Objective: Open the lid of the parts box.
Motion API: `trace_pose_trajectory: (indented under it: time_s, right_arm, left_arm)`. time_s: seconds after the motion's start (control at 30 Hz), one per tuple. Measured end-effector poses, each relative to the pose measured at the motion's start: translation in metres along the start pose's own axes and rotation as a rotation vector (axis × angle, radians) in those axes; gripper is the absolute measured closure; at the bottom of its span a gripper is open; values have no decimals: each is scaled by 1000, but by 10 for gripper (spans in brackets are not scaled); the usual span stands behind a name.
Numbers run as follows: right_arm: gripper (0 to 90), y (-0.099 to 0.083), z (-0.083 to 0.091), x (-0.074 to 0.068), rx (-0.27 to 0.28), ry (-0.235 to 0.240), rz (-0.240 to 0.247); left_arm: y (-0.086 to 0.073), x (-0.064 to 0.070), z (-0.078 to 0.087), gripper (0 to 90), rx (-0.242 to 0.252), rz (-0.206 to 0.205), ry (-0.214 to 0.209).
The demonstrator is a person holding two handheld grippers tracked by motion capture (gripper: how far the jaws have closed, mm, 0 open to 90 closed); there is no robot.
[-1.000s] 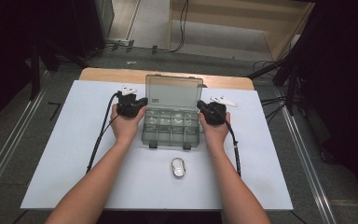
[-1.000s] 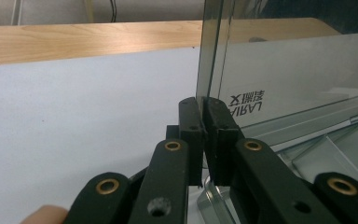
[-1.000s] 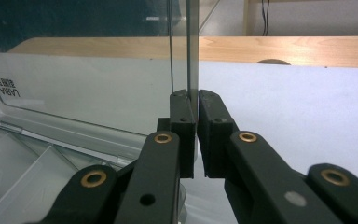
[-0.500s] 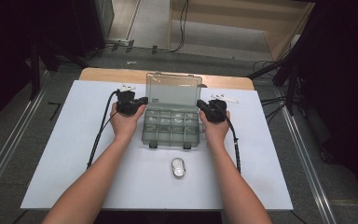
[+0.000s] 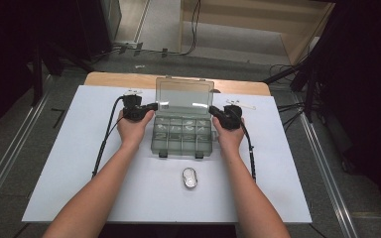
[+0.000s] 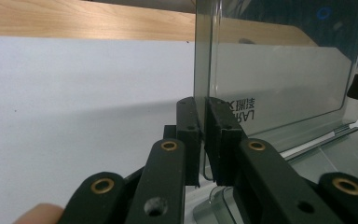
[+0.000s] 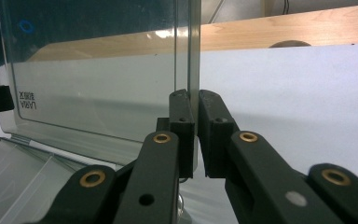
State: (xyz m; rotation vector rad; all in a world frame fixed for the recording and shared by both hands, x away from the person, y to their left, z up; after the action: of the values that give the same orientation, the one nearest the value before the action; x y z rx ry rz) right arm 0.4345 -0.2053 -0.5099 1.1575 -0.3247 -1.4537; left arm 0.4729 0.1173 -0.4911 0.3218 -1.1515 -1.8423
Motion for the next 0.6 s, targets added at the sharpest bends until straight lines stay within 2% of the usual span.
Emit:
trace_pose_trajectory:
  time_s: [0.33, 0.6]
  right_arm:
    - [824, 0, -5, 3, -16, 3, -11]
    - [820, 1, -7, 7, -32, 32, -63]
  left_arm:
    - [-3, -4, -3, 811, -8, 25, -24]
    - [-4, -7, -5, 808, -14, 48, -34]
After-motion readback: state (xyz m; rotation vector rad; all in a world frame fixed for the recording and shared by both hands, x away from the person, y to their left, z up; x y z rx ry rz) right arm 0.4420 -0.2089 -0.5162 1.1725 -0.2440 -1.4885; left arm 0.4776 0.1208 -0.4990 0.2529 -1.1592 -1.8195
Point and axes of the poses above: each handheld gripper's, and its own axes: z roughly backward along the jaws, y roughly out of its top, x roughly to its right, the point moved 1 cm from there along -z, roughly forward along the jaws, and after that the axes turned 8 degrees about -z, right-handed, at the moved point
